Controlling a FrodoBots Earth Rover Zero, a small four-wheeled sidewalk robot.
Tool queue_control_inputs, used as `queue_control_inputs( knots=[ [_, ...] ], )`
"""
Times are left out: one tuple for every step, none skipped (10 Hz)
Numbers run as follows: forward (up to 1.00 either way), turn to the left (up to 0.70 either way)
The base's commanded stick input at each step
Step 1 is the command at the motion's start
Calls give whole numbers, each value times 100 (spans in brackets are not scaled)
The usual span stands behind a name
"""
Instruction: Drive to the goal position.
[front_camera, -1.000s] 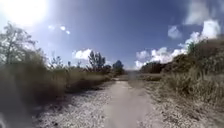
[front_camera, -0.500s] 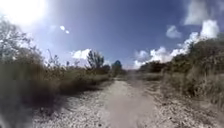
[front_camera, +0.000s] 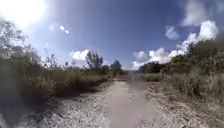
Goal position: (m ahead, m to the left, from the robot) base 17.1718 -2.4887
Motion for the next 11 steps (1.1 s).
queue_control_inputs(
  knots=[
    [45, 0],
    [45, 0],
    [45, 0],
    [45, 0],
    [45, 0],
    [45, 0],
    [45, 0],
    [45, 0],
    [45, 0],
    [45, 0],
    [45, 0]
  ],
)
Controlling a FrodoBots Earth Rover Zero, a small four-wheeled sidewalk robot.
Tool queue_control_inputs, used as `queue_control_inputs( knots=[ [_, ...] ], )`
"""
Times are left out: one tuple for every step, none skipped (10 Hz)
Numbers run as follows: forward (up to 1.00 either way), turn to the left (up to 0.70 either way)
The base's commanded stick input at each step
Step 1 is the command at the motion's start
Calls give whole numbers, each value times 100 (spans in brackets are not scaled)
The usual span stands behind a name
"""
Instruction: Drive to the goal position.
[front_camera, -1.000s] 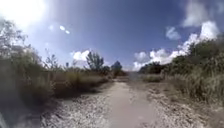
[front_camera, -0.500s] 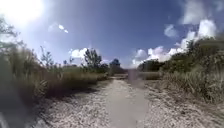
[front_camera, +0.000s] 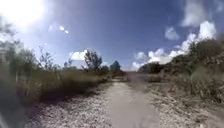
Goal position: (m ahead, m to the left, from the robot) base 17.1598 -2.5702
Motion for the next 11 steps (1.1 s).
queue_control_inputs(
  knots=[
    [45, 0],
    [45, 0],
    [45, 0],
    [45, 0],
    [45, 0],
    [45, 0],
    [45, 0],
    [45, 0],
    [45, 0],
    [45, 0],
    [45, 0]
  ],
)
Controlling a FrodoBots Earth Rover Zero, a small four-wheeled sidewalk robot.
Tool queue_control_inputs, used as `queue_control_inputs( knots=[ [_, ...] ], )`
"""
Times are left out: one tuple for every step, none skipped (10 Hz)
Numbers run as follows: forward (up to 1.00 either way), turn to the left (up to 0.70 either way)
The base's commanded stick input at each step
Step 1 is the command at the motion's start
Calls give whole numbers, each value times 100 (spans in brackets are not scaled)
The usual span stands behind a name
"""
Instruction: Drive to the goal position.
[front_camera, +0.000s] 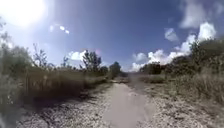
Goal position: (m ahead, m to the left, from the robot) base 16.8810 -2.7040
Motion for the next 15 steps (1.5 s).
queue_control_inputs(
  knots=[
    [45, 0],
    [45, 0],
    [45, 0],
    [45, 0],
    [45, 0],
    [45, 0],
    [45, 0],
    [45, 0],
    [45, 0],
    [45, 0],
    [45, 0],
    [45, -10],
    [45, -27],
    [45, -20],
    [45, 0]
  ],
)
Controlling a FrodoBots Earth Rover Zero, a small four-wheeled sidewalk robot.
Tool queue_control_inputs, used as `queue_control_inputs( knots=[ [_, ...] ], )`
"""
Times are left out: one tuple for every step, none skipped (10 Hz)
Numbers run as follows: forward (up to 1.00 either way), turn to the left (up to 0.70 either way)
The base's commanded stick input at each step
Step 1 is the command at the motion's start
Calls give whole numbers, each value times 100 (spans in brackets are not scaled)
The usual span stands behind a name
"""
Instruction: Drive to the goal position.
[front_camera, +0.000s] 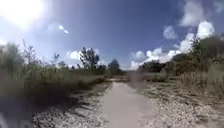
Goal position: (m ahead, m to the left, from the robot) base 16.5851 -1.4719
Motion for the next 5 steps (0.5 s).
queue_control_inputs(
  knots=[
    [45, 0],
    [45, 0],
    [45, 0],
    [45, 0],
    [45, 0]
  ],
)
